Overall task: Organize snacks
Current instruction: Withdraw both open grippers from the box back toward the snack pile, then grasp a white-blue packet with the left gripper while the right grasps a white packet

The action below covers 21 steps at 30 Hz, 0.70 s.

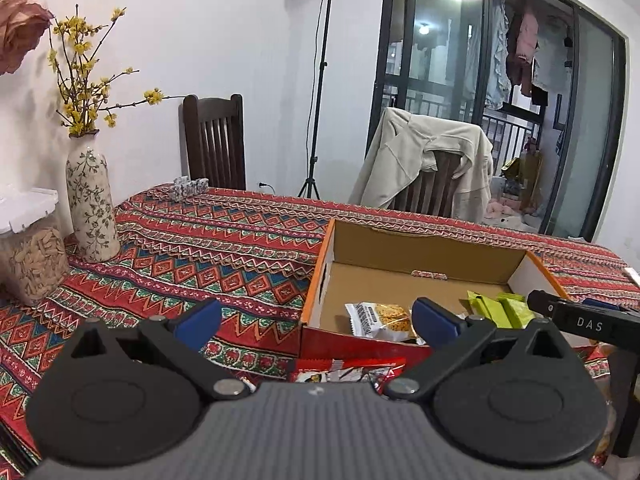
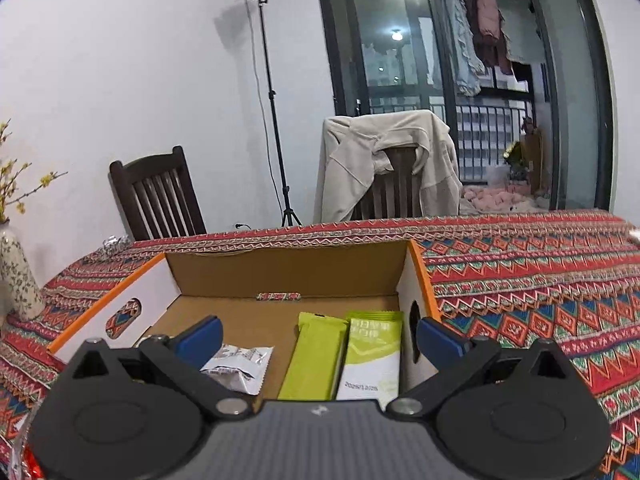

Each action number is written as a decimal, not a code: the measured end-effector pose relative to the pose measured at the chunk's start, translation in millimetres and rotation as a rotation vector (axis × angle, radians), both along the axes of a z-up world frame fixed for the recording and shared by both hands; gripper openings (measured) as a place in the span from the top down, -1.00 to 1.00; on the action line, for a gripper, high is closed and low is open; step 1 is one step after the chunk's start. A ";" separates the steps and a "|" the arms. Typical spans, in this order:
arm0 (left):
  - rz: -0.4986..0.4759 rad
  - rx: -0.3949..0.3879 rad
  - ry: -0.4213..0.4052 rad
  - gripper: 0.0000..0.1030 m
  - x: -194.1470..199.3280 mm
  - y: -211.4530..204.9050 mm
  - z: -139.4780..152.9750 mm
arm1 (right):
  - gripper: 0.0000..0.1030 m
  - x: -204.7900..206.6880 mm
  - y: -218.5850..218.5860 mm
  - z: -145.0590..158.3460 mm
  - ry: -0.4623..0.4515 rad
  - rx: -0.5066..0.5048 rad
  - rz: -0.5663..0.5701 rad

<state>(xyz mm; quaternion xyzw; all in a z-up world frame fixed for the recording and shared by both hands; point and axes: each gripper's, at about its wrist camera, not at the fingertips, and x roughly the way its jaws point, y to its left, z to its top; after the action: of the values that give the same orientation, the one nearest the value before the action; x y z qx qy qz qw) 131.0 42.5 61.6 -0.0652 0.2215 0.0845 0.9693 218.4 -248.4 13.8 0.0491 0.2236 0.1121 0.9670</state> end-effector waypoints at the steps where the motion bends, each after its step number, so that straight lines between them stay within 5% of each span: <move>1: -0.005 -0.006 -0.004 -1.00 -1.6 0.2 0.3 | -1.00 -2.0 -1.2 3.5 -0.001 0.004 -0.009; 9: -0.028 -0.062 0.018 -1.00 -5.7 -5.5 -9.1 | -1.00 -54.1 2.7 31.5 -0.051 0.006 0.039; 21: -0.019 -0.112 0.034 -1.00 -31.8 14.2 -30.4 | -1.00 -105.3 4.7 13.2 0.038 -0.103 0.084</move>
<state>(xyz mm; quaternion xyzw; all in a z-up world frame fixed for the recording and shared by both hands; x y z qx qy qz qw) 99.2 56.7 31.1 -0.1157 0.2427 0.0639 0.9611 113.1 -243.6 27.0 -0.0080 0.2492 0.1401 0.9582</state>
